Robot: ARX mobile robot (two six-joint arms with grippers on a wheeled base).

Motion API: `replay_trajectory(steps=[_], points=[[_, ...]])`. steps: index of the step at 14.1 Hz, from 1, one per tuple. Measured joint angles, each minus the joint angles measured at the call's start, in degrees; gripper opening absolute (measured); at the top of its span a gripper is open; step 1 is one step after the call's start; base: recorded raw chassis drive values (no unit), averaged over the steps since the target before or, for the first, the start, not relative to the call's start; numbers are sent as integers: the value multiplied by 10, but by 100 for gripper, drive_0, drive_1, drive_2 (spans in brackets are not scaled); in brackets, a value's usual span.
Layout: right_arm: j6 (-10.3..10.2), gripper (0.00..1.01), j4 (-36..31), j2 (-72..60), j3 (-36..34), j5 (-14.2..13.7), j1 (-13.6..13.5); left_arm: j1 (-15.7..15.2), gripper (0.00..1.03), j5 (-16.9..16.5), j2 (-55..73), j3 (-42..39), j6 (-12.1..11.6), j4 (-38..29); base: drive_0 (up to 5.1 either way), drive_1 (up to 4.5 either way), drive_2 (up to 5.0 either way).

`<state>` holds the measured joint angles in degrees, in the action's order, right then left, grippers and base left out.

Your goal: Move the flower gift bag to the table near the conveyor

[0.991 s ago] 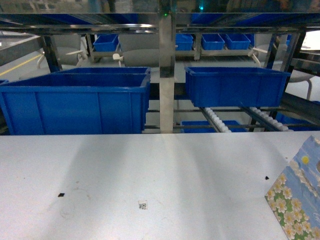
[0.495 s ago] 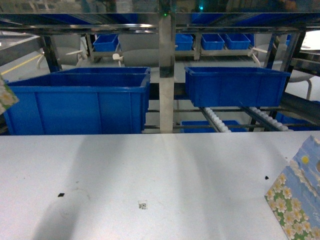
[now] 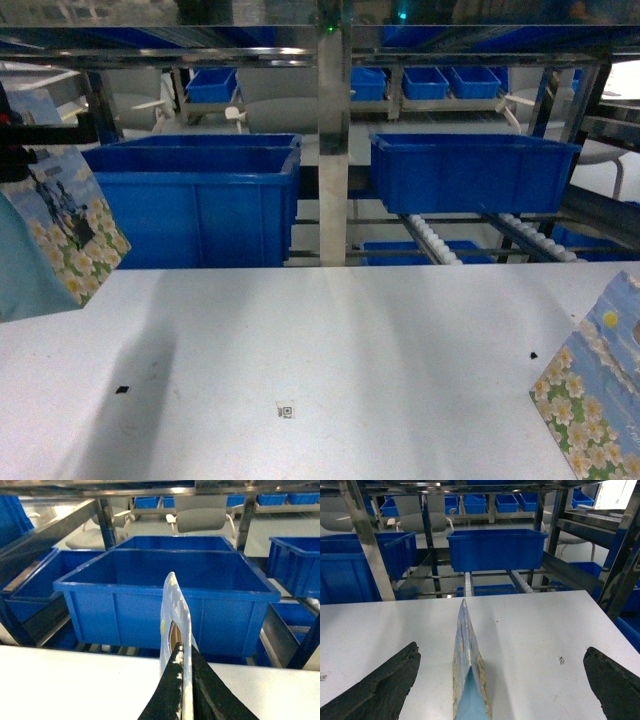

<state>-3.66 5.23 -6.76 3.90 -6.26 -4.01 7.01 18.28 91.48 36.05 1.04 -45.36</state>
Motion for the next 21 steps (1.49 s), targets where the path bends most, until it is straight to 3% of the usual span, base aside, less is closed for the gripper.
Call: replay_trajectory(steps=[8, 12, 19, 21], points=[[0, 98, 0, 0, 0, 0, 0, -37, 2, -11, 195, 52, 61, -73, 0, 0, 0], [0, 98, 0, 0, 0, 0, 0, 7, 2, 9, 149, -27, 63, -92, 0, 0, 0], [0, 98, 0, 0, 0, 0, 0, 48, 2, 34, 137, -93, 81, -105, 0, 0, 0], [0, 98, 0, 0, 0, 0, 0, 69, 22, 52, 100, -124, 90, -84, 0, 0, 0]])
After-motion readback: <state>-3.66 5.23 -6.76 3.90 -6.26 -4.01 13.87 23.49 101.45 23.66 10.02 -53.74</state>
